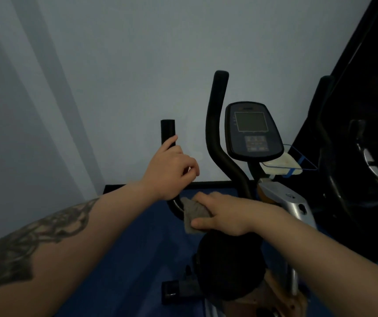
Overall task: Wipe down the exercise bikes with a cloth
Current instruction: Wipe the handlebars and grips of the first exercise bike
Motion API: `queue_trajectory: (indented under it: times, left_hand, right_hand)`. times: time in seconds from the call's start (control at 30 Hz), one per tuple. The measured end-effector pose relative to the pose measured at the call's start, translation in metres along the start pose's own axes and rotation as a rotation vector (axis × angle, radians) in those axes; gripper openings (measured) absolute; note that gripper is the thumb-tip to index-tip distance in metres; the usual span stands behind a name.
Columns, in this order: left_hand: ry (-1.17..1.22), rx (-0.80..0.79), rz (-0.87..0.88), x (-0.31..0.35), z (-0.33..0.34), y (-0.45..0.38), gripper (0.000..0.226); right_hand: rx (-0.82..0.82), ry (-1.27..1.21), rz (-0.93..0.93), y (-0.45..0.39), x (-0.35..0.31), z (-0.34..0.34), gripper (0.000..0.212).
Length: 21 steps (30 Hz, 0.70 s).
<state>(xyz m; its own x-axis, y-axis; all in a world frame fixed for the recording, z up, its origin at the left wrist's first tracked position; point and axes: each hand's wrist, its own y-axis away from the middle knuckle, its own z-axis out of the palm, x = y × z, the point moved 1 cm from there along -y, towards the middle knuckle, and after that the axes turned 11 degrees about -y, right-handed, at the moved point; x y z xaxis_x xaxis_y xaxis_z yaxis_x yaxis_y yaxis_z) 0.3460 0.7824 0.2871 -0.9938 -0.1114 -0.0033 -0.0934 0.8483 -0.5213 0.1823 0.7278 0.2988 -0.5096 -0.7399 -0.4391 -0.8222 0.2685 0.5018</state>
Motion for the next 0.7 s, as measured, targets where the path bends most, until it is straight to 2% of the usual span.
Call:
queue_trajectory:
  times: [0.07,0.2,0.33,0.4,0.53,0.63,0.7]
  left_hand:
    - [0.011,0.018,-0.02,0.001,0.0,0.0,0.027]
    - [0.031,0.026,-0.022,0.003,-0.001,0.001,0.026]
    - [0.032,0.001,-0.002,0.001,-0.002,0.001,0.023]
    - [0.036,0.015,-0.001,0.001,-0.001,0.001,0.024]
    - [0.065,0.069,-0.01,0.002,-0.001,0.001,0.025]
    - [0.063,0.059,-0.002,0.001,0.0,0.003,0.026]
    - [0.06,0.048,0.018,0.002,-0.002,0.004,0.026]
  right_hand:
    - [0.043,0.106,0.015,-0.012,-0.01,0.002,0.063]
    - [0.203,-0.066,0.013,-0.027,-0.035,0.017,0.071]
    - [0.06,-0.111,-0.034,-0.012,-0.015,0.006,0.056]
    - [0.015,-0.042,-0.014,-0.006,-0.007,0.003,0.05]
    - [0.119,0.082,0.011,-0.027,-0.03,0.014,0.048]
    - [0.151,-0.1,-0.016,-0.031,-0.035,0.017,0.054]
    - [0.091,-0.203,-0.028,-0.019,-0.024,0.009,0.054]
